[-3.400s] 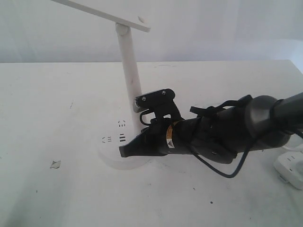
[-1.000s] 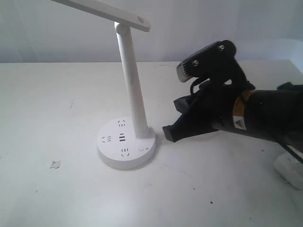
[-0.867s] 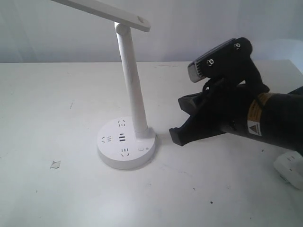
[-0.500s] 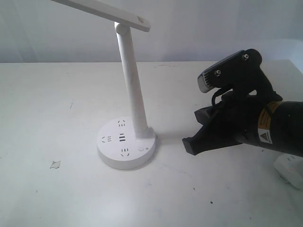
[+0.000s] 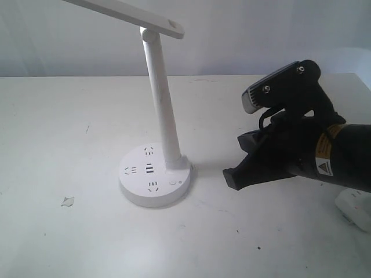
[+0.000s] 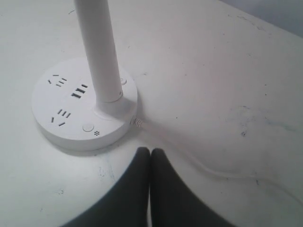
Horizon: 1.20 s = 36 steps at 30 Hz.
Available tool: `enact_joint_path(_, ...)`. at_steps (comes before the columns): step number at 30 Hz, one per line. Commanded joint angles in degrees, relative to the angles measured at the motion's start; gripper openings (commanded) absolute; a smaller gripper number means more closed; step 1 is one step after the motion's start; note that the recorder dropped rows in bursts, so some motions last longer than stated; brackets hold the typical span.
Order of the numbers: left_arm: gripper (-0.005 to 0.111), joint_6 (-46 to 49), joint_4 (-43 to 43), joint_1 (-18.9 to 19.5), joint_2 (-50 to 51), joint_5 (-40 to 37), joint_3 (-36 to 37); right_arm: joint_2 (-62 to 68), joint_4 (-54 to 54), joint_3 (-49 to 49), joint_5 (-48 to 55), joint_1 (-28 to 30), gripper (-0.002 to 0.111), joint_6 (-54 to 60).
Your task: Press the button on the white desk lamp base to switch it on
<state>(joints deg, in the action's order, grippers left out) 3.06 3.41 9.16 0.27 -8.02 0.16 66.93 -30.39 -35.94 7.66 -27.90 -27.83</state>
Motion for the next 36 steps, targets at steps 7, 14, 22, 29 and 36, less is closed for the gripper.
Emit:
enact_joint_path(7,0.001,-0.1,0.4,0.0,-0.3,0.4,-0.2,-1.4,0.2,0.2,-0.4,0.6,0.000,0.4)
enact_joint_path(14,0.001,-0.1,0.4,0.0,-0.3,0.4,-0.2,-12.3,0.2,0.2,-1.6,4.1,0.000,1.1)
enact_joint_path(22,0.001,-0.1,0.4,0.0,-0.3,0.4,-0.2,-25.9,0.0,0.2,-2.5,18.8,0.000,1.1)
enact_joint_path(29,0.001,-0.1,0.4,0.0,-0.3,0.4,-0.2,-35.8,0.0,0.2,-2.6,25.9,0.000,1.1)
enact_joint_path(36,0.001,-0.1,0.4,0.0,-0.3,0.4,-0.2,-42.6,0.0,0.2,-2.5,31.5,0.000,1.1)
